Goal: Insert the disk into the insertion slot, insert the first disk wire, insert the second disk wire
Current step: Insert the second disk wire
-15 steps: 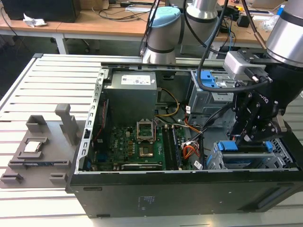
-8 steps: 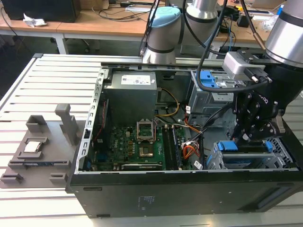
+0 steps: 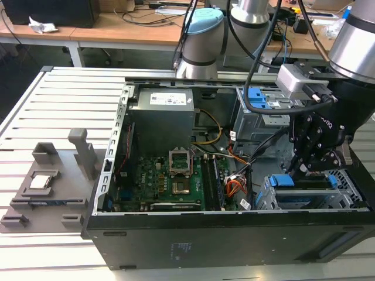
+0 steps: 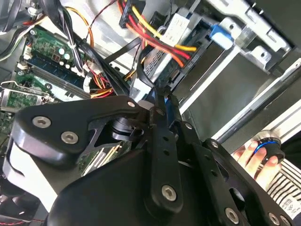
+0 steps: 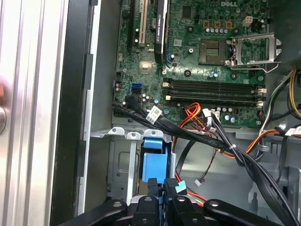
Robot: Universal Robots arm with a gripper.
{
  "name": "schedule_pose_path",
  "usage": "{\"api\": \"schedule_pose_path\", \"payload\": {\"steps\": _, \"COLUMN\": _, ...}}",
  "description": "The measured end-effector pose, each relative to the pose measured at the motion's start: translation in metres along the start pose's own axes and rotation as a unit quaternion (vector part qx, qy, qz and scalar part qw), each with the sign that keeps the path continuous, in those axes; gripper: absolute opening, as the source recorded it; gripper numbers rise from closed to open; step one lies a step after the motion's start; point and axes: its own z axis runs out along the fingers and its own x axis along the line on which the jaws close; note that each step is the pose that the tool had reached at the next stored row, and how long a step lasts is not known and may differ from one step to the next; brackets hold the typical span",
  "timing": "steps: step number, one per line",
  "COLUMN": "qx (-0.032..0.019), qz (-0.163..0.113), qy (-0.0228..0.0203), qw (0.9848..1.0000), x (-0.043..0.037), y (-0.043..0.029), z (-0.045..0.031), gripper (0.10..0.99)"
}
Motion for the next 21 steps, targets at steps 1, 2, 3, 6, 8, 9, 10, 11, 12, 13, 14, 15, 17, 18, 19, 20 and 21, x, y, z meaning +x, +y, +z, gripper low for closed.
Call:
{"api": "schedule_pose_path", "payload": {"steps": 1, "qx": -0.0010, "qz": 0.000, "qy": -0.0014, "qw": 1.0000, "x": 0.0004, "y": -0.0056, "z": -0.0002, "gripper": 0.180}}
{"api": "schedule_pose_path", "payload": {"steps": 2, "qx": -0.0016, "qz": 0.000, "qy": -0.0038, "qw": 1.0000, "x": 0.0005, "y": -0.0084, "z": -0.0003, "gripper": 0.180}}
{"api": "schedule_pose_path", "payload": {"steps": 3, "qx": -0.0018, "qz": -0.001, "qy": -0.0071, "qw": 1.0000, "x": 0.0007, "y": -0.0104, "z": -0.0004, "gripper": 0.180}}
{"api": "schedule_pose_path", "payload": {"steps": 6, "qx": -0.0019, "qz": 0.000, "qy": -0.0142, "qw": 0.9999, "x": 0.0008, "y": -0.0125, "z": -0.0004, "gripper": 0.180}}
{"api": "schedule_pose_path", "payload": {"steps": 8, "qx": -0.0023, "qz": 0.006, "qy": -0.0160, "qw": 0.9999, "x": 0.0007, "y": -0.0125, "z": -0.0004, "gripper": 0.180}}
{"api": "schedule_pose_path", "payload": {"steps": 9, "qx": -0.0026, "qz": 0.010, "qy": -0.0164, "qw": 0.9998, "x": 0.0007, "y": -0.0125, "z": -0.0003, "gripper": 0.180}}
{"api": "schedule_pose_path", "payload": {"steps": 10, "qx": -0.0031, "qz": 0.017, "qy": -0.0167, "qw": 0.9997, "x": 0.0008, "y": -0.0126, "z": -0.0003, "gripper": 0.180}}
{"api": "schedule_pose_path", "payload": {"steps": 11, "qx": -0.0041, "qz": 0.032, "qy": -0.0176, "qw": 0.9993, "x": 0.0008, "y": -0.0126, "z": -0.0003, "gripper": 0.180}}
{"api": "schedule_pose_path", "payload": {"steps": 12, "qx": -0.0049, "qz": 0.043, "qy": -0.0182, "qw": 0.9989, "x": 0.0008, "y": -0.0126, "z": -0.0002, "gripper": 0.180}}
{"api": "schedule_pose_path", "payload": {"steps": 13, "qx": -0.0055, "qz": 0.052, "qy": -0.0187, "qw": 0.9985, "x": 0.0008, "y": -0.0126, "z": -0.0001, "gripper": 0.180}}
{"api": "schedule_pose_path", "payload": {"steps": 14, "qx": -0.0059, "qz": 0.057, "qy": -0.0191, "qw": 0.9982, "x": 0.0008, "y": -0.0126, "z": -0.0001, "gripper": 0.180}}
{"api": "schedule_pose_path", "payload": {"steps": 15, "qx": -0.0062, "qz": 0.062, "qy": -0.0193, "qw": 0.9979, "x": 0.0009, "y": -0.0134, "z": -0.0002, "gripper": 0.180}}
{"api": "schedule_pose_path", "payload": {"steps": 17, "qx": -0.0070, "qz": 0.064, "qy": -0.0195, "qw": 0.9977, "x": 0.0043, "y": -0.0158, "z": 0.0000, "gripper": 0.180}}
{"api": "schedule_pose_path", "payload": {"steps": 18, "qx": -0.0072, "qz": 0.065, "qy": -0.0195, "qw": 0.9977, "x": 0.0061, "y": -0.0164, "z": 0.0001, "gripper": 0.180}}
{"api": "schedule_pose_path", "payload": {"steps": 19, "qx": -0.0073, "qz": 0.065, "qy": -0.0195, "qw": 0.9977, "x": 0.0082, "y": -0.0166, "z": 0.0003, "gripper": 0.180}}
{"api": "schedule_pose_path", "payload": {"steps": 20, "qx": -0.0073, "qz": 0.066, "qy": -0.0195, "qw": 0.9976, "x": 0.0093, "y": -0.0168, "z": 0.0004, "gripper": 0.180}}
{"api": "schedule_pose_path", "payload": {"steps": 21, "qx": -0.0074, "qz": 0.066, "qy": -0.0195, "qw": 0.9976, "x": 0.0098, "y": -0.0170, "z": 0.0004, "gripper": 0.180}}
